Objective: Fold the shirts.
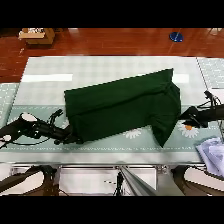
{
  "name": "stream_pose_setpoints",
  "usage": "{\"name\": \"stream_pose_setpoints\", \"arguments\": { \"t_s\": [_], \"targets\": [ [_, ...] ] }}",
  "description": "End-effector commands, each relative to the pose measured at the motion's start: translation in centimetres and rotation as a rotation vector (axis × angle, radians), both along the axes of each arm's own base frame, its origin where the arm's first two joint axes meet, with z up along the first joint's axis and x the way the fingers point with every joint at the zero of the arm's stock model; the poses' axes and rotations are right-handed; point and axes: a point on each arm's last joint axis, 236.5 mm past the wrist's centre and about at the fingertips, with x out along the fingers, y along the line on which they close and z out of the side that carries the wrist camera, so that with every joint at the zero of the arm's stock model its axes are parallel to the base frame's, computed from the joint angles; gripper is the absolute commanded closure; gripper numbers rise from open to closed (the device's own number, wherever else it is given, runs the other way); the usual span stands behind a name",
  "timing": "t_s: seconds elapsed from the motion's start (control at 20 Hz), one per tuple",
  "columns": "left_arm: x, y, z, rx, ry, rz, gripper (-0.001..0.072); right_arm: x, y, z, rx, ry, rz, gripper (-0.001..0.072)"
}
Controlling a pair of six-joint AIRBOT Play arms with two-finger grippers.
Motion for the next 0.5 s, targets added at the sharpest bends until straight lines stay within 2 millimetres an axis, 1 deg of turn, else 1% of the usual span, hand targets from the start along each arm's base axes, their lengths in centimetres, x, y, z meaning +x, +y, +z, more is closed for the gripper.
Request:
{"name": "stream_pose_setpoints", "arguments": {
  "t_s": [0.0,0.15,0.2,0.25,0.3,0.35,0.4,0.45],
  "targets": [
    [-0.1,-0.1,0.0,-0.004,0.002,-0.004,0.0682,2.0,0.4,-1.5,-0.087,-0.039,-0.021,0.0224],
    [-0.1,-0.1,0.1,-0.006,-0.005,-0.012,0.0682,1.5,0.5,-2.8,-0.144,0.021,-0.007,0.0226],
    [-0.1,-0.1,0.0,-0.006,-0.006,-0.013,0.0682,1.1,0.7,-3.2,-0.151,0.041,0.008,0.0249],
    [-0.1,-0.1,0.0,-0.006,-0.007,-0.013,0.0682,1.0,0.7,-3.5,-0.156,0.052,0.015,0.0331],
    [-0.1,-0.1,0.1,-0.007,-0.012,-0.018,0.0682,1.1,0.6,-3.5,-0.159,0.048,0.012,0.0442],
    [0.0,0.0,0.1,-0.008,-0.019,-0.023,0.0682,1.1,0.5,-3.5,-0.165,0.045,0.012,0.0582],
    [0.1,0.0,0.1,-0.008,-0.022,-0.023,0.0682,1.1,0.4,-3.6,-0.170,0.045,0.019,0.0686],
    [0.2,-0.1,0.3,-0.011,-0.027,-0.029,0.0682,1.0,0.4,-3.4,-0.169,0.037,0.039,0.0685]
  ]
}}
